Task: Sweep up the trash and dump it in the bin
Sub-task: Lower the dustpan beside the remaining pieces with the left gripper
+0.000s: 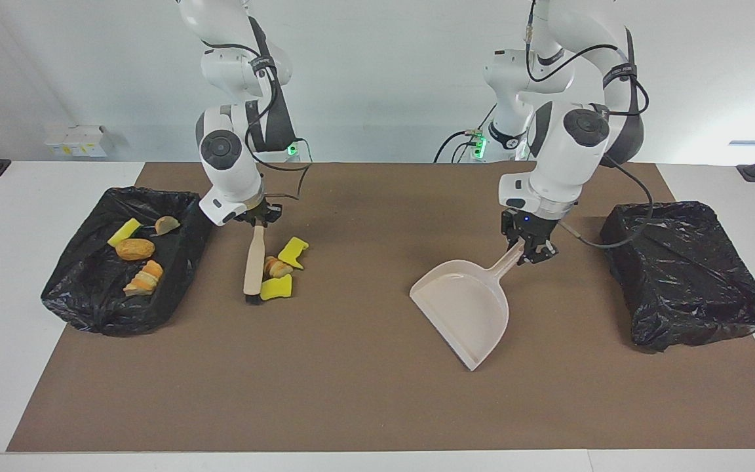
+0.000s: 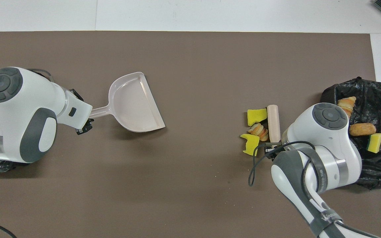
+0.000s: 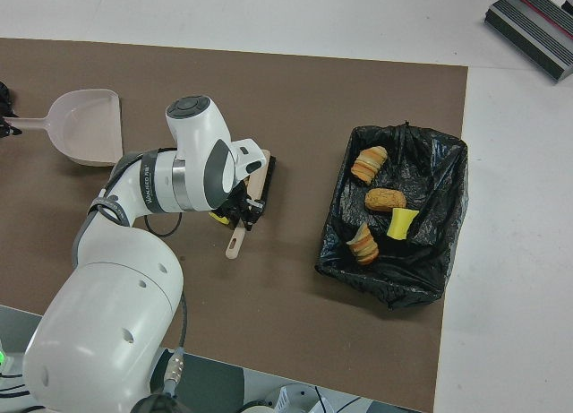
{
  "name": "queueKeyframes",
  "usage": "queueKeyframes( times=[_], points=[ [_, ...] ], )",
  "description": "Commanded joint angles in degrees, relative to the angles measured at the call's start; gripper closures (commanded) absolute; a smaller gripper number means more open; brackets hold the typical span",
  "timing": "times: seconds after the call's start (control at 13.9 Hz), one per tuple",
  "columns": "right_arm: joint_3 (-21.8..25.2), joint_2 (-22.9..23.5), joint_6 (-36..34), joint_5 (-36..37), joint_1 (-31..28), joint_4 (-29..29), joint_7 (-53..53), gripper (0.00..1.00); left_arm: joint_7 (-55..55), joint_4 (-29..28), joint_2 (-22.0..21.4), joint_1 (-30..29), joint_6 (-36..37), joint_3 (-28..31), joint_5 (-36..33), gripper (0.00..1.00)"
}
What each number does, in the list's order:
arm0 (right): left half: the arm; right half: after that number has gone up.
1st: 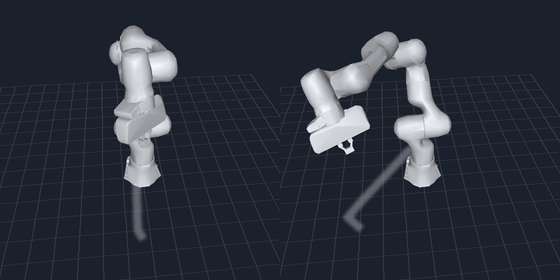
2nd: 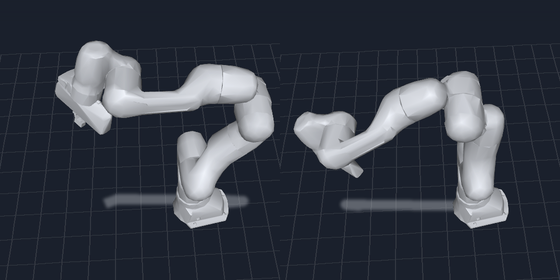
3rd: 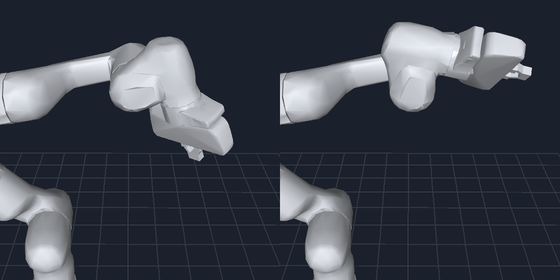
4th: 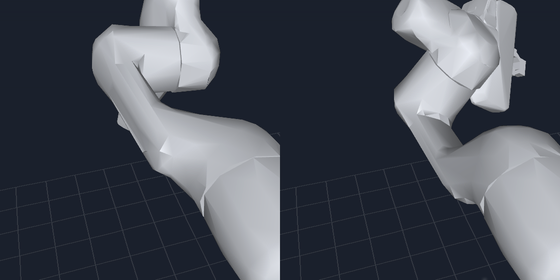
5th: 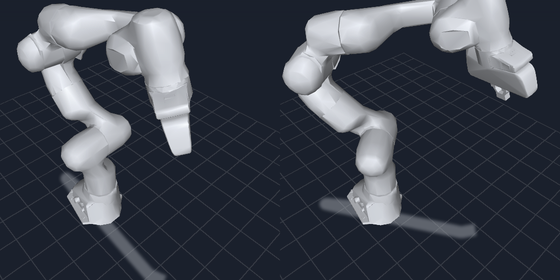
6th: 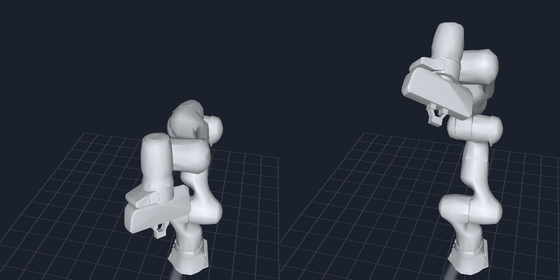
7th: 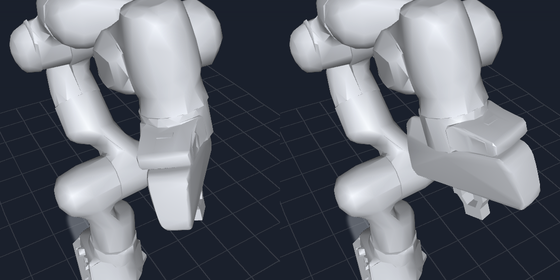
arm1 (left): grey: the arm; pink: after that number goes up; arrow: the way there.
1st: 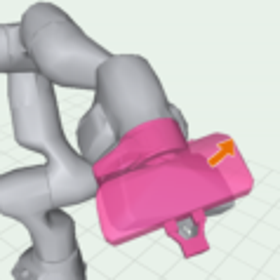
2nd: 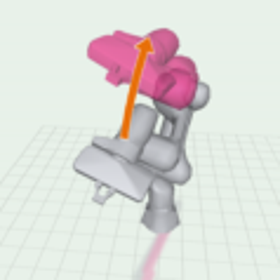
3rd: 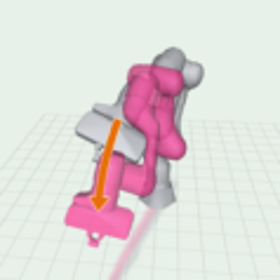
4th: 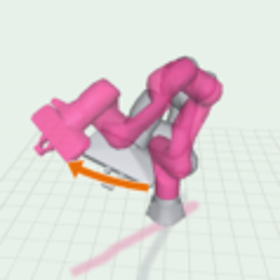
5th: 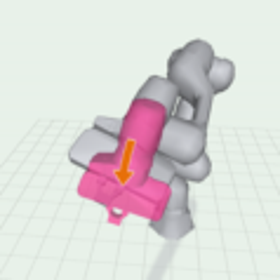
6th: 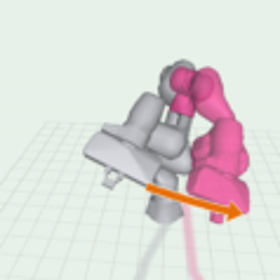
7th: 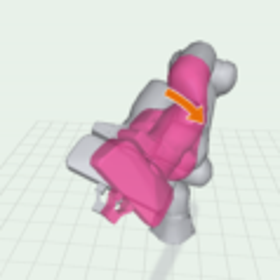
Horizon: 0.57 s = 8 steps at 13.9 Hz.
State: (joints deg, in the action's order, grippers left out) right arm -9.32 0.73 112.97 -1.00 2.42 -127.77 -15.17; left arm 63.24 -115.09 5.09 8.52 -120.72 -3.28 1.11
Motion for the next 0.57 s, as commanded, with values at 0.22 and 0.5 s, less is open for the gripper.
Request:
queueKeyframes(
  times=[0.22,0.5],
  points=[
    [-0.2,-0.2,1.2,-2.8,1.4,-0.6,-4.3,1.0,2.0,-9.6,-2.1,4.6,-10.0,-0.9,-0.2,1.0],
    [-0.2,2.0,1.3,-4.2,3.7,1.0,-4.2,1.0,-9.1,-10.6,-2.6,5.5,-9.0,-1.0,0.4,0.57]
  ],
)
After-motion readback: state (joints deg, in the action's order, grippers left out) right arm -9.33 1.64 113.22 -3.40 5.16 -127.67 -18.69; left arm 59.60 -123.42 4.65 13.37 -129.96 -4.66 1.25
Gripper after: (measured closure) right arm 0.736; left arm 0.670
